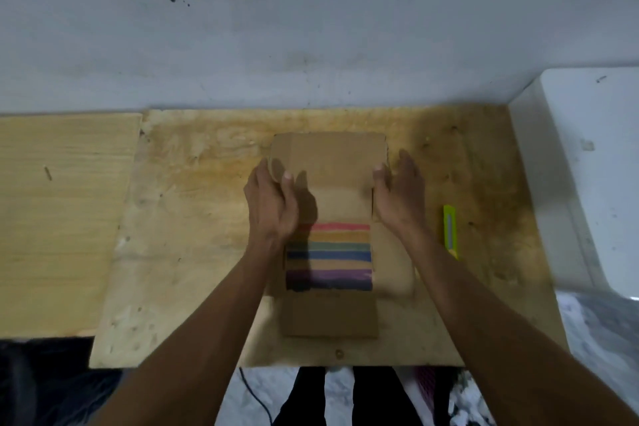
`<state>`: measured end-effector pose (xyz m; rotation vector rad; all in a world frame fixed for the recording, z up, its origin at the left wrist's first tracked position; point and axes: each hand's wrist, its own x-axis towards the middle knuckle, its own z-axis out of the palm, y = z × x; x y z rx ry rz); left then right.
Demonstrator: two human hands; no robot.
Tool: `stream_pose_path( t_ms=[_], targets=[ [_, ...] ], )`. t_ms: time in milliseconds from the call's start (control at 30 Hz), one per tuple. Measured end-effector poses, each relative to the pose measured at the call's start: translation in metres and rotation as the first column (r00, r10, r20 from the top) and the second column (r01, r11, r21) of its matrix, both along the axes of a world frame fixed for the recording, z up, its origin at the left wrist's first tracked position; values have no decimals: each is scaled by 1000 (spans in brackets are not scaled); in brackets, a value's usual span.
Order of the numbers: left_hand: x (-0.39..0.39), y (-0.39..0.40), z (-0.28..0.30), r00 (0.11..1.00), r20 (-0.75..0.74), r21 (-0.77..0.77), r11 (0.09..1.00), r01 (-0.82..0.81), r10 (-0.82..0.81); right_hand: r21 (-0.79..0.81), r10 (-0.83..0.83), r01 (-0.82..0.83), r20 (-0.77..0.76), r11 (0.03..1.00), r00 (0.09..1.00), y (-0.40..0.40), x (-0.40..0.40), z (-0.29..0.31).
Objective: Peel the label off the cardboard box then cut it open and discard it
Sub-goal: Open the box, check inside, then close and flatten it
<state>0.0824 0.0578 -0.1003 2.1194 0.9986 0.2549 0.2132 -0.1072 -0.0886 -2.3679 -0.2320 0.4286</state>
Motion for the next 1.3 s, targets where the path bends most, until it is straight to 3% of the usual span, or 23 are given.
stream_pose_path(
  t_ms=[67, 200, 400, 600, 800, 1067, 1300],
  targets=[
    [22, 12, 0, 995, -75, -74, 995, -67, 62, 75, -52, 65, -160, 995, 986, 12, 20, 1],
    [48, 28, -4, 986, -78, -265, 950, -165, 149, 157, -151, 219, -360, 963, 921, 26, 33, 3],
    [57, 25, 13, 971, 22, -311, 925, -220, 238, 308, -226, 375, -426, 874, 876, 35, 37, 14],
    [41, 10, 44, 938, 168, -350, 907, -232, 305, 461, -163, 464, -554, 757, 816, 24, 26, 44],
    [10, 8, 53, 912, 258, -462, 870, -173, 318, 490, -96, 456, -597, 743, 796, 3, 10, 58],
    [-35, 3, 66, 930, 329, -505, 863, 26, 165, 548, 48, 464, -681, 695, 731, -34, -13, 64],
    [-71, -4, 58, 950, 306, -510, 832, 218, -61, 493, 124, 234, -591, 838, 797, -63, -43, 55]
  ],
)
